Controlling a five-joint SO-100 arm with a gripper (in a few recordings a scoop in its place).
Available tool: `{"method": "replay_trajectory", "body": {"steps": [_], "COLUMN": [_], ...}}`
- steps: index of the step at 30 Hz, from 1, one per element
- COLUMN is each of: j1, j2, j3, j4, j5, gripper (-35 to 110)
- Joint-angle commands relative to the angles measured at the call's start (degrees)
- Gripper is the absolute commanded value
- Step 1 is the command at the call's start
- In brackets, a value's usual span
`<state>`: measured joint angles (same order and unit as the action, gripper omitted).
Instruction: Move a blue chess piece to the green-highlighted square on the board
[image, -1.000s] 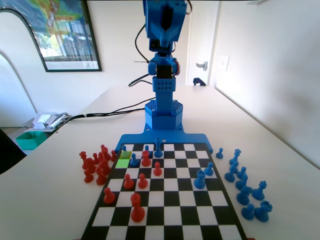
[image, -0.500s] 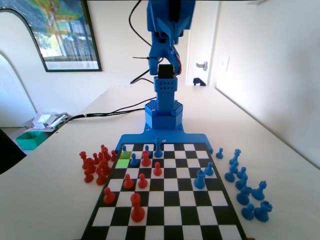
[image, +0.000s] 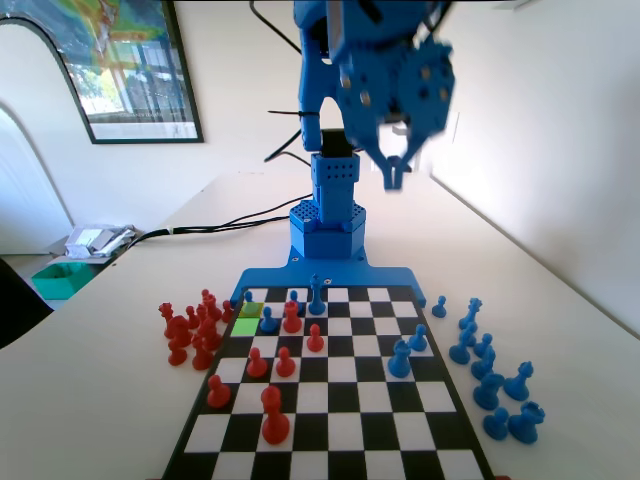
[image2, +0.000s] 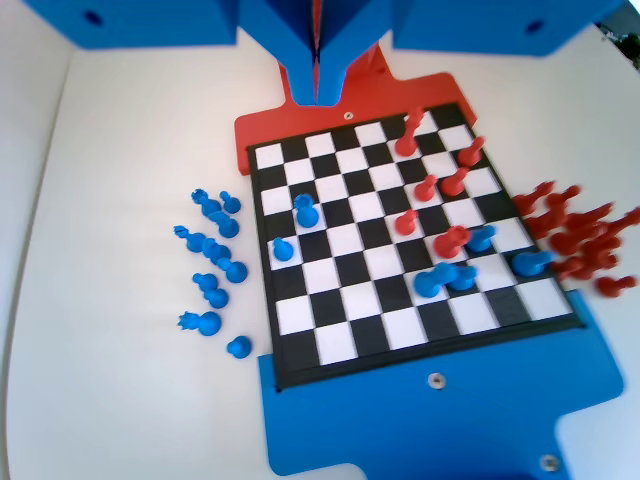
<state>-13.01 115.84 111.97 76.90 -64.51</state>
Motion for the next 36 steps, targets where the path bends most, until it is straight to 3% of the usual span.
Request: {"method": "replay_trajectory", "body": {"steps": [1, 12, 36], "j1": [-2.5, -8.7, -6.4], "j2": [-1.6, -11.3, -27.9], "j3": [3.0, 8.3, 5.4], "j4": [-6.8, -16.9, -29.1], "j5": [3.2, 6.9, -6.5], "gripper": [1, 7, 11]}}
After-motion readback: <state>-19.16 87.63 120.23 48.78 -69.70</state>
